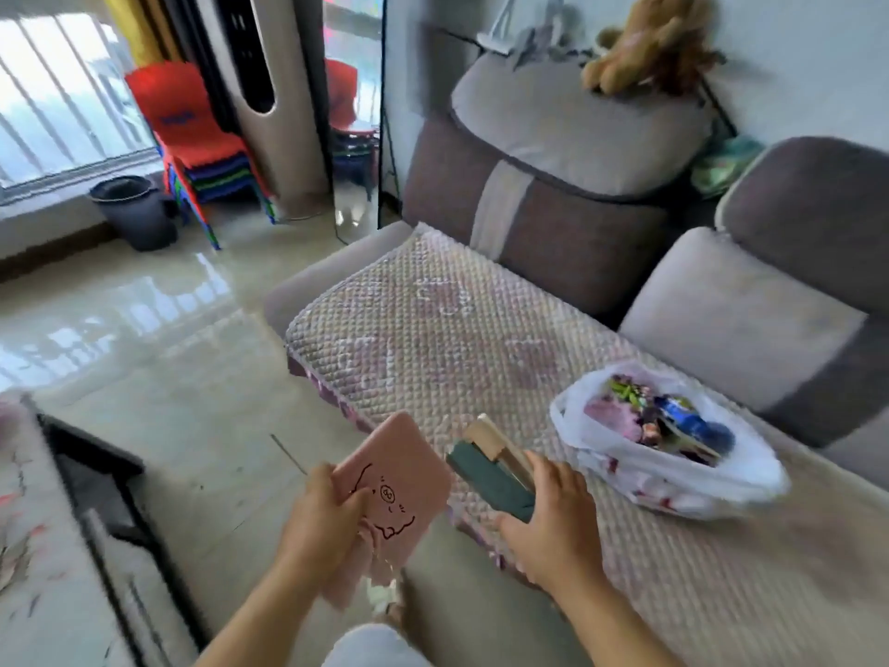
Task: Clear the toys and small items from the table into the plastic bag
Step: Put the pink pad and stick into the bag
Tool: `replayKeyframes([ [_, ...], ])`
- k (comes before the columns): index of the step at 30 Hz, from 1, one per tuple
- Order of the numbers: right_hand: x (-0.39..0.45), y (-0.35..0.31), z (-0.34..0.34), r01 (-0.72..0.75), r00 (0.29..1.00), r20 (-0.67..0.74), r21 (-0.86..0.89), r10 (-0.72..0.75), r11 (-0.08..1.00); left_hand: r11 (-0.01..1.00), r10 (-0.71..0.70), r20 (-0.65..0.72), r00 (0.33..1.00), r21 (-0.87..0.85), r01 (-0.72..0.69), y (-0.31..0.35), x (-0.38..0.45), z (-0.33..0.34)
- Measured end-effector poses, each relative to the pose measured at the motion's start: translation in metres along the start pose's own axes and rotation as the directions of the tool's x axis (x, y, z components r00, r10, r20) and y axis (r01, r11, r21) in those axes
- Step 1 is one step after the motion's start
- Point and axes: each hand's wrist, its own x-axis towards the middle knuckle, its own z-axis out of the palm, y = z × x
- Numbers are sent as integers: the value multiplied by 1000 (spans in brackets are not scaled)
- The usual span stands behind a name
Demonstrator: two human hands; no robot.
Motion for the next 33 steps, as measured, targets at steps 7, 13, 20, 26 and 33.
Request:
replayKeyframes([
  [7,-10,89,-45,-257,949,-173,69,265,964,970,203,213,956,90,-227,78,14,92],
  [13,7,151,-63,-459,856,-211,111,472,882,925,271,339,901,168,-341,135,42,163],
  [20,45,214,-66,-571,787,-210,105,580,814,845,340,429,837,251,-472,196,71,230],
  [26,83,279,-72,-515,835,-162,104,526,851,879,280,435,856,242,-410,227,84,284],
  [33,143,380,-71,-427,902,-26,92,431,899,916,230,339,912,241,-320,244,93,350],
])
